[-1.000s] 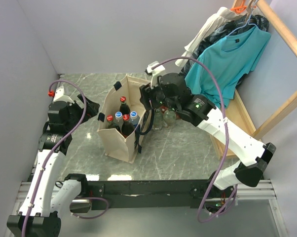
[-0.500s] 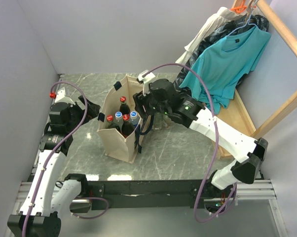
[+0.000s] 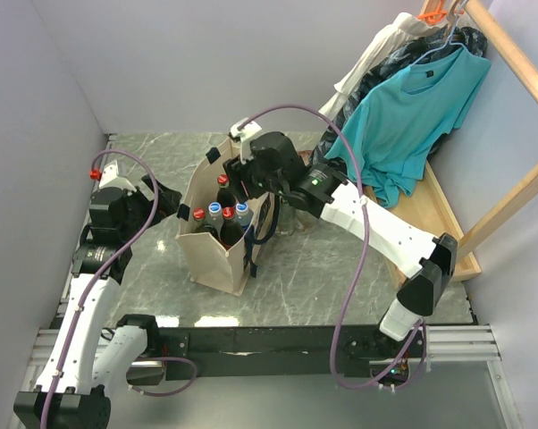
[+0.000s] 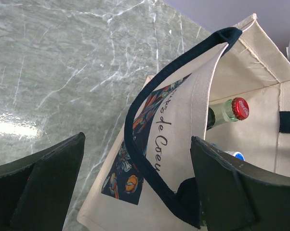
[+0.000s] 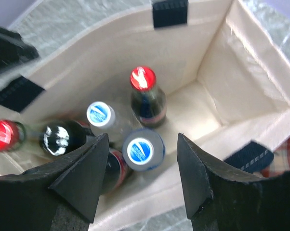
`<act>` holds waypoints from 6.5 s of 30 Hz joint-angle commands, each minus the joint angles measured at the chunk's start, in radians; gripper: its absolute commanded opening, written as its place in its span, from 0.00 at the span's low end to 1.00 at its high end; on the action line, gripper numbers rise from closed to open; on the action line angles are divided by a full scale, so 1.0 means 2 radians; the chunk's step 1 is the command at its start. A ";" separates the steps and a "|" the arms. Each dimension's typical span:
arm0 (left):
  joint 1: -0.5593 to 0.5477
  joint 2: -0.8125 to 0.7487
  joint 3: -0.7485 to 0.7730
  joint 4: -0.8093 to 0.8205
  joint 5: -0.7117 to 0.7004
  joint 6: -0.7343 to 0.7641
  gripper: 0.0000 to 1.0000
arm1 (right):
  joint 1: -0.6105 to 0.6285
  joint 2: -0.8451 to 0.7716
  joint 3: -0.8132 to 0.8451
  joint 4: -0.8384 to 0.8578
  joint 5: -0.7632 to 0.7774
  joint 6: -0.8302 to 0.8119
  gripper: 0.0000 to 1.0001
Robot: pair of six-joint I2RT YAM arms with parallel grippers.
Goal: Take the beverage out of the canvas bag
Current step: Take out the drink from the canvas bag.
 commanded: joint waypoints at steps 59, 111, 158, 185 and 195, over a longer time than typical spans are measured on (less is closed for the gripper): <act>0.002 -0.021 -0.002 0.004 -0.022 0.003 0.96 | 0.002 0.190 0.204 -0.052 0.001 -0.024 0.64; 0.002 -0.018 -0.006 0.004 -0.024 0.006 0.96 | -0.013 0.206 0.216 -0.064 0.006 -0.018 0.32; 0.002 -0.028 0.003 -0.005 -0.028 0.003 0.96 | -0.012 0.130 0.262 0.001 0.006 -0.048 0.00; 0.002 -0.039 0.007 -0.017 -0.032 -0.007 0.96 | -0.003 0.081 0.302 -0.005 0.026 -0.072 0.00; 0.002 -0.037 0.003 -0.007 -0.016 -0.016 0.96 | -0.002 0.048 0.284 0.009 0.034 -0.082 0.00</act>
